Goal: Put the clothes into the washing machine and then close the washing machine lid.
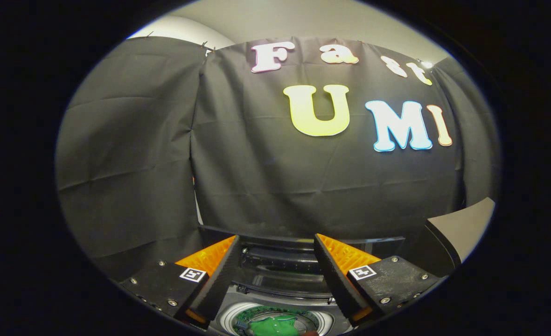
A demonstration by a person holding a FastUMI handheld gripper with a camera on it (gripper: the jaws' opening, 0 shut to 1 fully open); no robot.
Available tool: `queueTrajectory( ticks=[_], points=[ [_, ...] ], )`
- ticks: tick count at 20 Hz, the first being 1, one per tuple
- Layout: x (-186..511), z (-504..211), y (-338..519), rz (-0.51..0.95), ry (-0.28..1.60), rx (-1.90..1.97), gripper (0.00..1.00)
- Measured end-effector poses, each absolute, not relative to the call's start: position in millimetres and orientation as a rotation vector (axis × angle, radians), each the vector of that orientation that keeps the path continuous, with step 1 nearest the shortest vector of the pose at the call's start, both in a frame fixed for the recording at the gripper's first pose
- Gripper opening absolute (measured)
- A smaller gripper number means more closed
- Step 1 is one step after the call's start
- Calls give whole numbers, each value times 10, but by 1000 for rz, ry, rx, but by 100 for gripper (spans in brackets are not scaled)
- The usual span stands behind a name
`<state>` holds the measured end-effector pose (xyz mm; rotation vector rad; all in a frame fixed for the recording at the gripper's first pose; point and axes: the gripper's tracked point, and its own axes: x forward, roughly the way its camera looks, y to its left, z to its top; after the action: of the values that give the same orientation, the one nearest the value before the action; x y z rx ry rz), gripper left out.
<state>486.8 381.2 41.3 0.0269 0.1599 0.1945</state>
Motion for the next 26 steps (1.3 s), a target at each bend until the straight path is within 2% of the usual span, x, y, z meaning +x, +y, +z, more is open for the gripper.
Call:
queueTrajectory(
  ticks=[11, 19, 24, 26],
  points=[
    [5523, 403, 3903, 93, 311, 44, 96],
    [5934, 101, 3906, 19, 557, 75, 96],
    [5893, -267, 3917, 15, 776, 51, 96],
    [5907, -316, 3860, 5, 771, 49, 97]
  ],
)
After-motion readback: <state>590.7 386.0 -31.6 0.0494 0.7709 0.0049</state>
